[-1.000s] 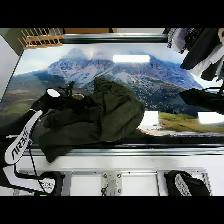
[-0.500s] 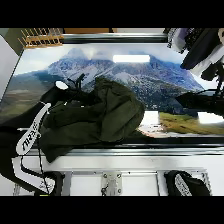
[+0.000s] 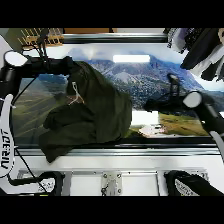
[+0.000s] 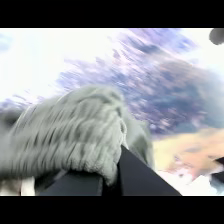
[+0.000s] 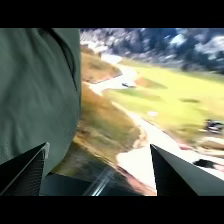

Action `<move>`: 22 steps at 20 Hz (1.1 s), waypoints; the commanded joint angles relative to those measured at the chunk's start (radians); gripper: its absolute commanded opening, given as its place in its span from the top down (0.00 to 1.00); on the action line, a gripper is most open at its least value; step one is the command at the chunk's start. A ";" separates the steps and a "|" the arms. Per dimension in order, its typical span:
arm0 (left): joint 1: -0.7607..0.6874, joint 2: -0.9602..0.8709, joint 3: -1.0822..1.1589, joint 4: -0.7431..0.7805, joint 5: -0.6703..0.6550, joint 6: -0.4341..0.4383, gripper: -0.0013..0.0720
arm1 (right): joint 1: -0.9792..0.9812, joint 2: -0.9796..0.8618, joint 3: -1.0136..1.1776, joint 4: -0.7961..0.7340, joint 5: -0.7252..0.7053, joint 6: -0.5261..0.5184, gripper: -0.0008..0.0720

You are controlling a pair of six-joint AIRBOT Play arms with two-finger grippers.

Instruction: Fold the clothes and pants, and hang the long-sleeved shirts on hangers.

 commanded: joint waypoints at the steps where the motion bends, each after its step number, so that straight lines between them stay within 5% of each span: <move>1: 0.041 0.048 -0.003 0.069 -0.001 -0.008 0.95 | 0.111 -0.216 0.000 0.152 -0.119 0.012 0.01; 5: 0.050 0.048 -0.037 0.070 -0.002 -0.008 0.95 | 0.210 -0.356 0.000 0.353 -0.179 -0.089 0.01; 12: 0.050 0.047 -0.039 0.069 0.019 -0.008 0.95 | 0.360 -0.397 0.004 0.369 -0.235 -0.089 0.02; 13: 0.050 0.047 -0.039 0.068 0.018 -0.008 0.95 | 0.370 -0.397 0.004 0.369 -0.258 -0.089 0.16; 15: 0.050 0.048 -0.035 0.059 0.010 -0.012 0.95 | 0.375 -0.396 0.014 0.368 -0.296 -0.089 0.85; 16: 0.050 0.048 -0.022 0.061 0.006 -0.035 0.95 | 0.373 -0.394 0.026 0.358 -0.307 -0.089 0.96; 19: 0.035 0.048 0.114 0.059 -0.027 -0.080 0.95 | 0.311 -0.334 0.159 0.118 -0.222 -0.088 0.96; 22: -0.009 0.048 0.378 0.059 -0.076 -0.121 0.95 | 0.146 -0.208 0.446 -0.169 0.048 -0.066 0.96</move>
